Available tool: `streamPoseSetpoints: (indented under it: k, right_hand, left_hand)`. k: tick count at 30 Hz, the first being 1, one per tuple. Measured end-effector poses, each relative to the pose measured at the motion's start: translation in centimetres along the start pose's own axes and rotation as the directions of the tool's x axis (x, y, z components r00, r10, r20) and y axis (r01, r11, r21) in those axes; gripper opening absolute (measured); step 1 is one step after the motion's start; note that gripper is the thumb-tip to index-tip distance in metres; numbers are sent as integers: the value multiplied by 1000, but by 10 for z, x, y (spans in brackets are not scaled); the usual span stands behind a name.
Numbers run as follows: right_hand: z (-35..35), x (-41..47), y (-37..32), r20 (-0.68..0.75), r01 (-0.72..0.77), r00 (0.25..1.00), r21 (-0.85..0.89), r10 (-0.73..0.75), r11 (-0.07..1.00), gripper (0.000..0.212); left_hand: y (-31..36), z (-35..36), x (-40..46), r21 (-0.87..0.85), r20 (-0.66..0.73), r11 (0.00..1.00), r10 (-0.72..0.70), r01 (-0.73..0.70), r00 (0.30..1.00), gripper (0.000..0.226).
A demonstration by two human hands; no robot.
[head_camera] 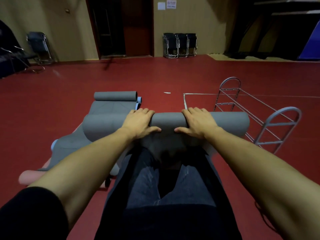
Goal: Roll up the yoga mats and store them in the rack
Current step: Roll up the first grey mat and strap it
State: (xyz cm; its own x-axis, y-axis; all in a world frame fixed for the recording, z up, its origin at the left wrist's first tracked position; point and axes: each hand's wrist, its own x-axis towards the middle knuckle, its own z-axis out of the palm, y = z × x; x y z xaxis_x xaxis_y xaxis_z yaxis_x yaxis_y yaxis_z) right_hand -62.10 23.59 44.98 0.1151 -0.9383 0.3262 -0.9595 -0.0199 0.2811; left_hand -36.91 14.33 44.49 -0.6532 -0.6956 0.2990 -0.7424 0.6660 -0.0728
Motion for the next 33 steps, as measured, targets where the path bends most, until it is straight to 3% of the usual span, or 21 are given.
streamPoseSetpoints:
  k: [9,14,18,21,24,29,33]
  right_hand:
    - [-120,40,38,-271,2,962,-130,-37,991,89]
    - [-170,48,47,-311,-7,950,-149,-40,989,92]
    - [-173,34,42,-229,56,970,-121,-83,991,91]
    - [-171,18,35,7,68,998,35,-68,997,94]
    - [-168,0,21,226,80,966,192,-123,978,91]
    - [-150,-30,-1,363,100,904,338,-228,936,78]
    - [-121,-54,-13,474,41,831,471,-292,881,70]
  left_hand:
    - [-11,-120,32,69,-286,997,37,-18,958,81]
    - [-13,-170,37,101,-323,995,44,-12,945,83]
    - [-12,-181,22,40,-146,999,34,-28,989,84]
    - [-10,-181,8,-139,132,990,11,7,991,81]
    - [-8,-173,-5,-253,355,967,79,14,932,69]
    - [3,-146,-34,-321,583,944,130,80,802,61]
    - [10,-112,-60,-404,677,896,155,186,720,49]
